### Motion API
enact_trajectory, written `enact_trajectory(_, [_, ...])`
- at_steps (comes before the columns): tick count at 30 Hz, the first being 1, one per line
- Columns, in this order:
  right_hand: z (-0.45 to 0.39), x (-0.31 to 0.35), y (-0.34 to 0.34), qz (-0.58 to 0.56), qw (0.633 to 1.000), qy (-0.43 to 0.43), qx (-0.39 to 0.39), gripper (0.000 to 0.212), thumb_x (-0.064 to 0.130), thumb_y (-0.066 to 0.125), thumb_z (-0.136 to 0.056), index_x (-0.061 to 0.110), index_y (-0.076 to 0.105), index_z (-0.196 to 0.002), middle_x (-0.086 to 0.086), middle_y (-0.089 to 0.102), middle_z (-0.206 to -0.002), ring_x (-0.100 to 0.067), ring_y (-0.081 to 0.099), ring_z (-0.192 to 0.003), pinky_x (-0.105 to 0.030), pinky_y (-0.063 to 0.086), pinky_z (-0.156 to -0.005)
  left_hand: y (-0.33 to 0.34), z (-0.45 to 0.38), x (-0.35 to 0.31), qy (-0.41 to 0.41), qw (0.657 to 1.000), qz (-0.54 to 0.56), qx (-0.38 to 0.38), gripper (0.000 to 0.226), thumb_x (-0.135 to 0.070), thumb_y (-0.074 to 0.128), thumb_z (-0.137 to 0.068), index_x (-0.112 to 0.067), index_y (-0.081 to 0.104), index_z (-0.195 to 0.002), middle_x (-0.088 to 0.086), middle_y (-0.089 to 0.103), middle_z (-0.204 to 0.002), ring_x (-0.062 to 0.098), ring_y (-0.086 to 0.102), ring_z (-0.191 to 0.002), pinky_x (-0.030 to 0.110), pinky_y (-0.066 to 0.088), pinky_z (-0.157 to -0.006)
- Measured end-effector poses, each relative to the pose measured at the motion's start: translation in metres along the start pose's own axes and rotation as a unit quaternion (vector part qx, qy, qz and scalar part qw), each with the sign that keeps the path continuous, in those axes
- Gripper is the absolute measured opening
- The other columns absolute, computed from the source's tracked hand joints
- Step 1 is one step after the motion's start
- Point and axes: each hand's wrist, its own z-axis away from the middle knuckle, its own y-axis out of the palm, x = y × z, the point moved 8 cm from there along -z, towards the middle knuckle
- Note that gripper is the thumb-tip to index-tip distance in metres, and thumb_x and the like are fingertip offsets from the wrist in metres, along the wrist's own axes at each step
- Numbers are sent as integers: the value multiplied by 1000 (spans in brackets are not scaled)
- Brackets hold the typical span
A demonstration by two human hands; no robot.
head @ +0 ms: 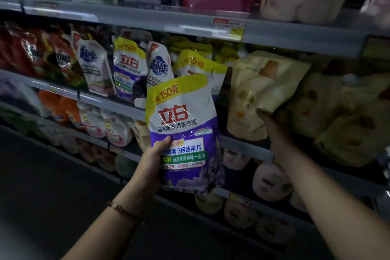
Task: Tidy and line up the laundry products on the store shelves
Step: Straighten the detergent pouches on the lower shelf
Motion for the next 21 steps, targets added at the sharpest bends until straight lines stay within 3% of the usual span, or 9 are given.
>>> enact_trajectory(4, [-24, 7, 7, 15, 1000, 2, -14, 76, 37, 74, -84, 18, 38, -147, -3, 47, -143, -23, 47, -128, -26, 45, -62, -3, 5, -5, 15, 999, 13, -25, 28, -28, 61, -94, -7, 64, -112, 16, 76, -92, 29, 74, -74, 41, 62, -69])
enact_trajectory(7, [-38, 4, 3, 17, 999, 4, -52, 75, 38, 74, -83, 16, 40, -146, -7, 46, -145, -31, 44, -132, -39, 45, -92, -3, 10, -8, 27, 998, 24, -43, 23, -26, 59, -96, -8, 64, -109, 15, 76, -90, 28, 74, -74, 40, 62, -68])
enact_trajectory(9, [-40, 4, 0, 35, 997, 2, -67, 68, 38, 73, -84, 14, 46, -142, -9, 49, -142, -33, 46, -129, -44, 41, -99, -2, 11, -9, 29, 998, 34, -51, 24, -26, 58, -96, -8, 64, -111, 16, 76, -93, 28, 74, -76, 40, 62, -68])
enact_trajectory(17, [-44, 8, -2, 24, 998, 0, -61, 44, 33, 74, -82, 18, 66, -123, -7, 64, -120, -34, 59, -111, -53, 50, -95, 11, 3, -8, 31, 997, 40, -50, 22, -27, 56, -97, -8, 64, -105, 13, 76, -82, 25, 74, -67, 38, 62, -61])
enact_trajectory(21, [-49, 16, -30, 8, 997, 2, -79, 42, 25, 67, -91, 11, 60, -130, -5, 59, -116, -24, 54, -110, -30, 39, -86, 26, -4, -7, 32, 999, 28, -30, 19, -27, 55, -98, -11, 64, -102, 10, 76, -79, 24, 73, -65, 37, 61, -62])
